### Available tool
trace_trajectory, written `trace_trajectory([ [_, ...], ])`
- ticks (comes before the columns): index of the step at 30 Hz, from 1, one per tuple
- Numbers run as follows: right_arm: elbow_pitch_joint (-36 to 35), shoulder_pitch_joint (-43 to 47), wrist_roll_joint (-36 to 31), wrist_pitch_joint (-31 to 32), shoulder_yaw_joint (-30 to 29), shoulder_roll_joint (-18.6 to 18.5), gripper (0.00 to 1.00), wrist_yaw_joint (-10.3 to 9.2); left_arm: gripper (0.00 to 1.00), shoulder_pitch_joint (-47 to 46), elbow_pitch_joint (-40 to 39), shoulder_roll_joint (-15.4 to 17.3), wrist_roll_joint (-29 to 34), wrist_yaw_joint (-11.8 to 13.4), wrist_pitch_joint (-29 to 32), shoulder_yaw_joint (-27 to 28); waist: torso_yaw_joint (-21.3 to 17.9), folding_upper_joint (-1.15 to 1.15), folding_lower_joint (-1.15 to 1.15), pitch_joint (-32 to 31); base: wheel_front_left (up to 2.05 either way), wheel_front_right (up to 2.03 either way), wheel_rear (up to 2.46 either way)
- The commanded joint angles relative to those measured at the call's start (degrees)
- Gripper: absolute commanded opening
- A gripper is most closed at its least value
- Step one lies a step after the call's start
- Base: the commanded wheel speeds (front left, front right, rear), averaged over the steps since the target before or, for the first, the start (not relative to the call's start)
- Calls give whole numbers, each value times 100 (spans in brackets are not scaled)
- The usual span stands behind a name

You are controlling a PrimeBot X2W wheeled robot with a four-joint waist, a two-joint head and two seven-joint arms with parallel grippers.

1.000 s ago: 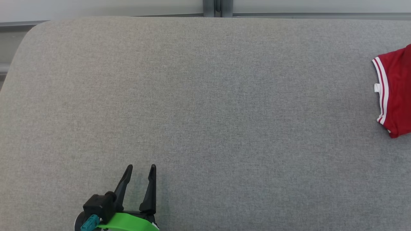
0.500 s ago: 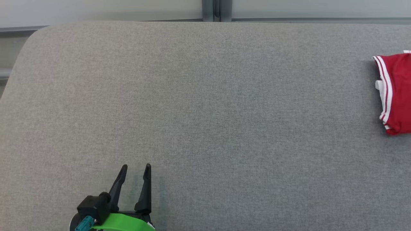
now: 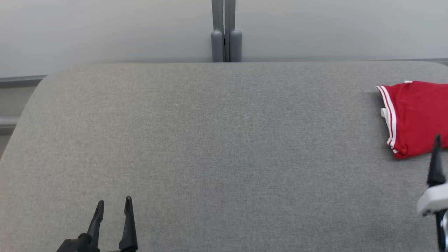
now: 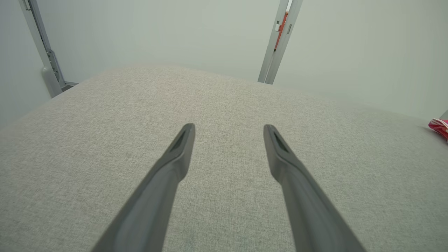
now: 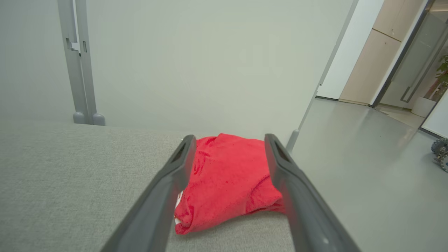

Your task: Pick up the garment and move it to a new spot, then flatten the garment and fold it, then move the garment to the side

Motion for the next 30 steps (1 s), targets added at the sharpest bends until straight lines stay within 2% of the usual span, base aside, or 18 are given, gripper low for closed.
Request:
trace_trajectory([
  [1, -144, 333, 52, -13, 103, 101, 100, -10, 100, 92, -47, 17, 69, 38, -14, 63, -214, 0, 0, -239, 0, 0, 0],
  [6, -445, 1143, 198, -16, 583, 509, 100, -10, 100, 119, -33, 17, 149, 49, -14, 144, -277, 0, 0, -294, 0, 0, 0],
  [11, -631, 1575, 374, -17, 824, 655, 100, -10, 100, 18, 106, 17, 117, -54, -14, 100, -244, 0, 0, -383, 0, 0, 0],
  [17, -633, 1771, 791, -17, 1139, 678, 100, -10, 100, -47, 295, 17, 46, -156, -14, -24, -274, 0, 0, -459, 0, 0, 0],
  [26, -635, 1741, 852, -18, 1257, 677, 100, -10, 100, -180, 486, 17, 168, -236, -14, -216, -256, 0, 0, -496, 0, 0, 0],
  [27, -615, 1730, 852, 4, 1255, 689, 0, -1, 0, -112, 486, -1, 161, -217, 0, -217, -257, 0, 0, -497, 0, 0, 0],
  [30, -457, 1740, 865, 21, 1249, 740, 0, 0, 0, -31, 631, -18, 156, -216, 24, -231, -256, 0, 0, -497, 0, 0, 0],
])
